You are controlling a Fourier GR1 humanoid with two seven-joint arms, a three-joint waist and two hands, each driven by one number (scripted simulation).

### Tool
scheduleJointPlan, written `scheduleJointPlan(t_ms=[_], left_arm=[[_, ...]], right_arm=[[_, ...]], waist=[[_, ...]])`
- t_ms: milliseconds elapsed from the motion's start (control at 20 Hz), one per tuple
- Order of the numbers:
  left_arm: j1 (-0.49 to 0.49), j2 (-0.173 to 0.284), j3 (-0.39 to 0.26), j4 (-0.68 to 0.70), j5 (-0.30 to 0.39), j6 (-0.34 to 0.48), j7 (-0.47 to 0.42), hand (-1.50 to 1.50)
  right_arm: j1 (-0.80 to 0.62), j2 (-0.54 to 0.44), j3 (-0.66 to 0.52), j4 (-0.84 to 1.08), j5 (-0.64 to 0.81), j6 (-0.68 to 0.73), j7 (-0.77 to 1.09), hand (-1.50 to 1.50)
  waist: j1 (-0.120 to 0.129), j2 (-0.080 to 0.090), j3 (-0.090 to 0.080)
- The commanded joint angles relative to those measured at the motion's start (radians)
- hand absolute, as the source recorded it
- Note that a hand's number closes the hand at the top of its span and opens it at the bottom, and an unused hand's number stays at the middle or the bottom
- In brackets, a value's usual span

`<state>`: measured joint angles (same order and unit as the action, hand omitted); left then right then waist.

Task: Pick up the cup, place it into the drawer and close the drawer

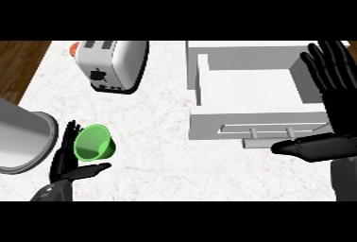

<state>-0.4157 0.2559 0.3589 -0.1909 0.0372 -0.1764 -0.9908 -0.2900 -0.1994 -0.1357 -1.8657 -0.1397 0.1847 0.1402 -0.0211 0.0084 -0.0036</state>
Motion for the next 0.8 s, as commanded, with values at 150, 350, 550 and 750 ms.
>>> scheduleJointPlan(t_ms=[150,350,550,750], left_arm=[[-0.003,-0.015,-0.002,0.035,-0.011,-0.039,-0.105,-1.50],[-0.041,0.005,-0.001,0.019,0.000,-0.119,-0.058,-1.50],[-0.060,-0.041,-0.015,0.010,0.000,-0.224,-0.052,1.50],[-0.032,-0.059,-0.019,-0.060,-0.024,-0.002,-0.203,1.50]], right_arm=[[0.019,-0.020,-0.009,-0.034,-0.024,0.025,0.022,-1.50],[-0.027,-0.052,-0.072,0.053,-0.053,0.040,-0.013,-1.50],[-0.025,-0.017,-0.012,0.054,0.030,0.002,-0.030,-1.50],[0.012,0.004,0.020,-0.007,0.030,-0.002,-0.003,-1.50]], waist=[[-0.013,0.003,-0.002],[-0.001,0.002,0.000],[-0.004,0.005,-0.002],[-0.005,0.000,-0.001]])
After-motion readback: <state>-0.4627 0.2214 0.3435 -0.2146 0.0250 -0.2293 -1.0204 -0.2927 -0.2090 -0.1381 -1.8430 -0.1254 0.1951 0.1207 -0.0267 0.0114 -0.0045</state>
